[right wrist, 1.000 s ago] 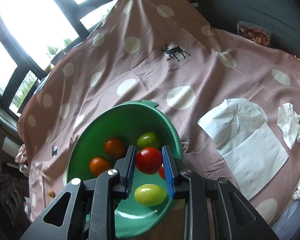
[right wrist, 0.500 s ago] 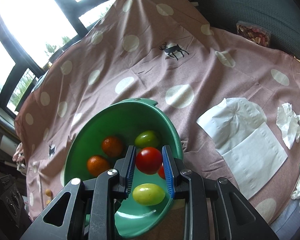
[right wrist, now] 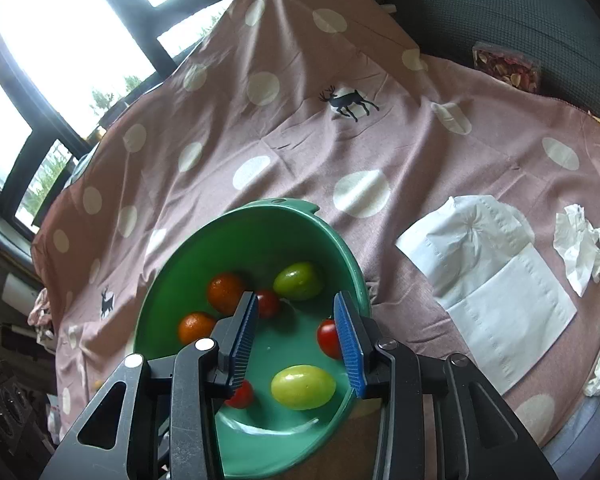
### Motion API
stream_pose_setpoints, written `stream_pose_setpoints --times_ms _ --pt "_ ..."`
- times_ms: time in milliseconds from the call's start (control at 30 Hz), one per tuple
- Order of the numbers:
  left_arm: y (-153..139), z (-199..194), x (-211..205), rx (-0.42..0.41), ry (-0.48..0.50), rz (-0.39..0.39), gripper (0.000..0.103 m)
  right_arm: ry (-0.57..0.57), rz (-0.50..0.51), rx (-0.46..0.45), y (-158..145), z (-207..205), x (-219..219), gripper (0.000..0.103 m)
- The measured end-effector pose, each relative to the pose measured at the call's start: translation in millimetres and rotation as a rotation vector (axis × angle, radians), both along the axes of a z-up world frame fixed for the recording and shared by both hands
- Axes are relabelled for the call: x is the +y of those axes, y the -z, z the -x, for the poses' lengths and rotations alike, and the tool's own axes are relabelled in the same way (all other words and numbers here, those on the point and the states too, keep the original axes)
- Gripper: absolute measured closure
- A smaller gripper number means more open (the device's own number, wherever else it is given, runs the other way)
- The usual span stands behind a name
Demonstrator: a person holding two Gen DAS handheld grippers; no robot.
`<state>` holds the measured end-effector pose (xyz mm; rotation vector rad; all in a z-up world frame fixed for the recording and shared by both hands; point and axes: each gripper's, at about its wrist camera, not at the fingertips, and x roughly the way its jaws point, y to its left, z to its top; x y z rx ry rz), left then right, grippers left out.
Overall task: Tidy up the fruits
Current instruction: 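Open both grippers to drop the tomatoes into the bowl, then move both grippers back to the two small tan fruits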
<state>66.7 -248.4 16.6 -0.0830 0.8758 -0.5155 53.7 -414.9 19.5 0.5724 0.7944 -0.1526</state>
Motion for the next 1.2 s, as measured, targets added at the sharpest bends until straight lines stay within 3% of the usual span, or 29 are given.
stream_pose_setpoints --times_ms 167,567,700,867,1200 --pt "-12 6 31 -0.031 -0.058 0.007 0.057 -0.004 0.011 -0.016 -5 1 7 0.047" --pt "-40 17 149 -0.121 -0.317 -0.064 0.053 -0.050 0.113 -0.102 -25 2 36 0.045" --pt "-32 21 188 -0.096 -0.405 -0.057 0.052 -0.070 0.141 -0.126 -29 1 48 0.036" --pt "-13 13 222 -0.039 -0.532 -0.065 0.052 -0.113 0.164 -0.151 -33 -1 68 0.036" --pt "4 8 250 0.031 -0.561 -0.085 0.048 -0.225 0.248 -0.149 -30 -10 115 0.036"
